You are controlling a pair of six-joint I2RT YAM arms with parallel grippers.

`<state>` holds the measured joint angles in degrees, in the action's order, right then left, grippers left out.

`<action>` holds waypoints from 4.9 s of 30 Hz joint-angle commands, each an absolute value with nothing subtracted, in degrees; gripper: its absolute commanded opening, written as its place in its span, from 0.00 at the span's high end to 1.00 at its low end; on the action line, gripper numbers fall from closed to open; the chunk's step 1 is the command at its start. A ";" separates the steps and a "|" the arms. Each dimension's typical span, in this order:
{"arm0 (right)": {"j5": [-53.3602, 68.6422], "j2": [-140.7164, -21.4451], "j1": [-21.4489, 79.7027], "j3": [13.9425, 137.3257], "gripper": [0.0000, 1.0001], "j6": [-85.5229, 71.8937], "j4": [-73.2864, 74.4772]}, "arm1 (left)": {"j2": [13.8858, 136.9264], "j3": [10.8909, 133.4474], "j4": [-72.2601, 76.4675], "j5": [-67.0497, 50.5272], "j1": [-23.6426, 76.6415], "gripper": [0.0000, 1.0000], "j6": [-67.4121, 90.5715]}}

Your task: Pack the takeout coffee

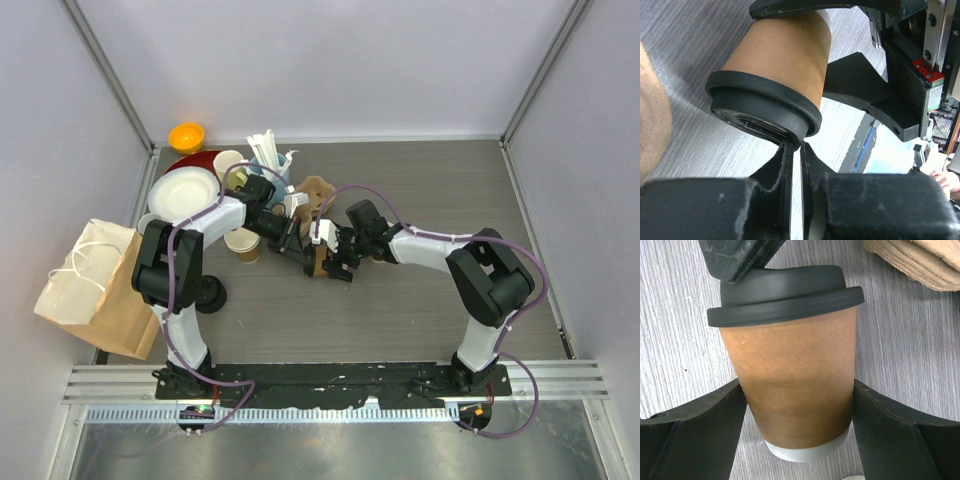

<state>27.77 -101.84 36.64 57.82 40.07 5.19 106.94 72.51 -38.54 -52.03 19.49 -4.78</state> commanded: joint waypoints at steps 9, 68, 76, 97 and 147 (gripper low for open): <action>28.21 -98.00 37.00 57.39 0.15 38.32 1.85 | 105.03 75.14 -40.51 -52.83 20.30 1.00 -4.57; 8.08 -51.15 36.91 47.64 0.02 26.28 8.61 | 113.29 102.04 -78.58 17.93 53.17 1.00 -36.29; 8.79 -51.33 37.00 47.46 0.02 26.72 8.35 | 114.35 102.30 -77.78 17.58 53.17 0.62 -37.71; 8.18 -50.45 37.09 48.08 0.02 18.11 4.57 | 97.13 110.23 -91.40 -4.98 36.15 0.43 -20.66; 16.17 -54.40 37.09 46.41 0.03 15.73 2.72 | 83.67 56.69 -52.82 -7.82 -3.16 0.88 -39.20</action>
